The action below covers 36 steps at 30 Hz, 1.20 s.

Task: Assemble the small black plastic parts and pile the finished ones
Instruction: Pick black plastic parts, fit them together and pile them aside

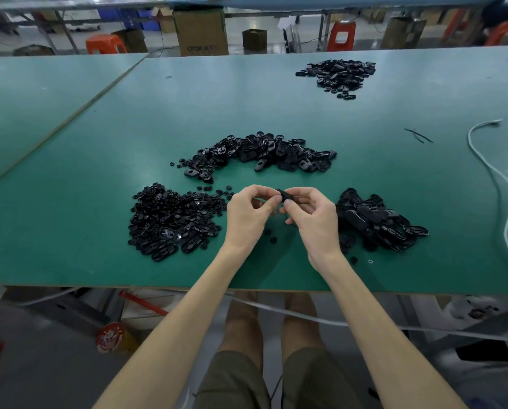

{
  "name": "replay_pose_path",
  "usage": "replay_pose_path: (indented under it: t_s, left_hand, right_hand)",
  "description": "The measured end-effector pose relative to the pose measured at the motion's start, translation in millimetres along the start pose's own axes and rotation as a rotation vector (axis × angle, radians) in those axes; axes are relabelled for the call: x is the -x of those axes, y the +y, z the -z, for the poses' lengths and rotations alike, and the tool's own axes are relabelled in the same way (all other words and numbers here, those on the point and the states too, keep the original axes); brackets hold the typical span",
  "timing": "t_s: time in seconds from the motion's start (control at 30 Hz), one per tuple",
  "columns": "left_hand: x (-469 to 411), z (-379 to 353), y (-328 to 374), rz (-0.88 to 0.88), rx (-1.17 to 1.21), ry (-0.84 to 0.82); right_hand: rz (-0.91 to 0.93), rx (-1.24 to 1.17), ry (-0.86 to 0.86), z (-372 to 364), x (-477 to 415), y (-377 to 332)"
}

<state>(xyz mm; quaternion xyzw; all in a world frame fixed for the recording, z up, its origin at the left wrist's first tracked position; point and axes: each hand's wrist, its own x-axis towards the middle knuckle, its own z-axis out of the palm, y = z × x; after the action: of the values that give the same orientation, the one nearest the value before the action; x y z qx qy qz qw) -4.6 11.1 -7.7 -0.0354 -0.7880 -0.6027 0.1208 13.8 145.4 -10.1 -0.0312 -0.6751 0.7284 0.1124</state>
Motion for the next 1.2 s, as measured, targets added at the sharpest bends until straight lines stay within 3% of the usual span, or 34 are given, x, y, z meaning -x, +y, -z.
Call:
replay_pose_path:
  t_s: [0.43,0.8,1.0,1.2]
  left_hand:
    - [0.9,1.6,-1.6,0.013,0.034,0.029]
    - [0.2,4.1,-1.6,0.006,0.267,-0.054]
    - [0.6,7.9,-0.8,0.002,0.313,0.016]
    - [0.9,5.4,0.2,0.021,0.309,-0.002]
  right_hand:
    - [-0.016,-0.054,-0.032,1.7,-1.2,2.1]
    - [-0.013,-0.108,-0.072,3.5,-1.6,1.2]
    - [0.03,0.134,-0.136,0.6,-2.2,5.3]
    - [0.02,0.023,-0.044,1.1,-1.0,4.1]
